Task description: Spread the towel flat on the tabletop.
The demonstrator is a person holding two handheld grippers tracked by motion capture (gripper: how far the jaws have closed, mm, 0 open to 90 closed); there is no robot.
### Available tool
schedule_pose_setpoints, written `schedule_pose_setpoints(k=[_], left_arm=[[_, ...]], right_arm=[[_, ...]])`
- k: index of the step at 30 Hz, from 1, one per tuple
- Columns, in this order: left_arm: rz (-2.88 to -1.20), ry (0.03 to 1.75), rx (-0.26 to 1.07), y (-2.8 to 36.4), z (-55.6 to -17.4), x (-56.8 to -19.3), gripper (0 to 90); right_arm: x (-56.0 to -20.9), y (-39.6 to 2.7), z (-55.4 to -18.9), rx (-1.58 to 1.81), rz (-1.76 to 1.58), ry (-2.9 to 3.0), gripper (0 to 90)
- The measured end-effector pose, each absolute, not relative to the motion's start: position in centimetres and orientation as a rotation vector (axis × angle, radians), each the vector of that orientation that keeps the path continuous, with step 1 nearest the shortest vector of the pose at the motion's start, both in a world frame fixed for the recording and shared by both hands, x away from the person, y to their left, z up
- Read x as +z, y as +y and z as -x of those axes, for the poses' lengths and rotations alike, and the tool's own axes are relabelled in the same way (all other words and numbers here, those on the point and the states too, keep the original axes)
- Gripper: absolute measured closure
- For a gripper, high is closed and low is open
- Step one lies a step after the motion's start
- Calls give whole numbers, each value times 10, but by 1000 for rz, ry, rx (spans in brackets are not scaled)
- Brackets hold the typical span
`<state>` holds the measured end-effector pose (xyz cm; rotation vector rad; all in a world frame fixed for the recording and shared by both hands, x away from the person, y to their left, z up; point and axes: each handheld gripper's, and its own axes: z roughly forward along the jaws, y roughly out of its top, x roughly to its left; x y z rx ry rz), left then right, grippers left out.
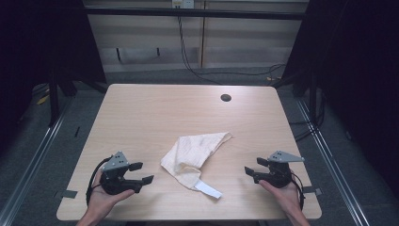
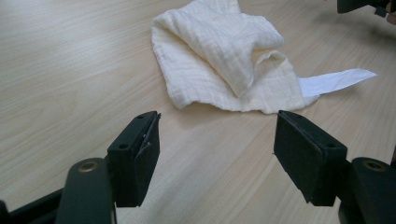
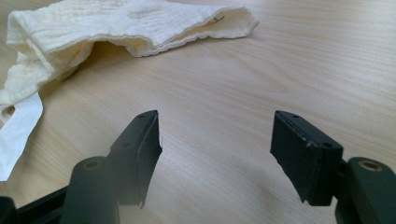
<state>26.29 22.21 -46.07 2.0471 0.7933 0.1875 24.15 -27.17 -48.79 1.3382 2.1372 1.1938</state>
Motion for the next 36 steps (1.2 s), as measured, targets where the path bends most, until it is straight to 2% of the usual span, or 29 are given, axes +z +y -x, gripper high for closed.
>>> schedule_pose_setpoints(k=[3, 9, 17, 23, 30, 36], left_arm=[[-2049, 798, 170, 222, -266, -461, 323], [-2046, 781, 108, 222, -270, -463, 397], [-2067, 786, 156, 218, -264, -459, 479], [-2049, 737, 120, 215, -262, -456, 460], [-2082, 690, 112, 201, -265, -456, 505], [-2096, 698, 87, 193, -274, -456, 457]], right_arm=[[-487, -272, -242, 1217, -1328, 2131, 335], [-487, -272, -245, 1236, -1318, 2173, 361], [-481, -263, -236, 1264, -1261, 2239, 388], [-472, -253, -233, 1286, -1201, 2275, 402], [-466, -242, -244, 1317, -1151, 2331, 432], [-462, -231, -257, 1336, -1114, 2371, 436]])
